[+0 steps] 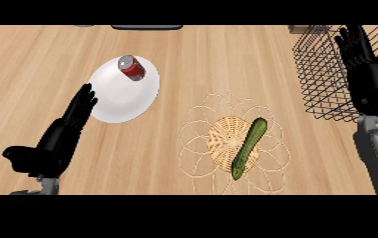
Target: Pick the squash from the placemat and place it in the basket
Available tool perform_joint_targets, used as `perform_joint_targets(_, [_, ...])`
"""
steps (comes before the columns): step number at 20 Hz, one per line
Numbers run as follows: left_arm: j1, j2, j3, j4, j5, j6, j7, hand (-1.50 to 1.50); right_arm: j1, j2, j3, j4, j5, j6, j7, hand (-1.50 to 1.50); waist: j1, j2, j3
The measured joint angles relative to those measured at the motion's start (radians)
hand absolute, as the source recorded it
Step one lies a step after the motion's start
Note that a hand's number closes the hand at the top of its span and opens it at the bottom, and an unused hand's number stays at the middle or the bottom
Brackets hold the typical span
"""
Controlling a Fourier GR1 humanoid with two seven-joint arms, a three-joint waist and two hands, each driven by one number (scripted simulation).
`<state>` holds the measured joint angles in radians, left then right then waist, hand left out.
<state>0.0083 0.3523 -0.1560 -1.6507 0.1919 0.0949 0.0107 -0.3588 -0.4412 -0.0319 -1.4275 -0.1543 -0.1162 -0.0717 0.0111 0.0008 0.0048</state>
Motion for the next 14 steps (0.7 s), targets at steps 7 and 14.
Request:
perform_joint_targets(7, [-0.089,0.036,0.019,0.029,-0.052,-0.042,-0.029,0.0,0.187,0.092,0.053,-0.107,0.07,-0.083,-0.035,1.5,-0.026,-0.005,-0.007])
perform_joint_targets(14, [-0.151,0.049,0.009,0.05,-0.052,-0.096,-0.023,0.0,0.247,0.356,0.351,-0.068,0.361,-0.385,-0.115,-1.5,-0.007,-0.001,-0.006])
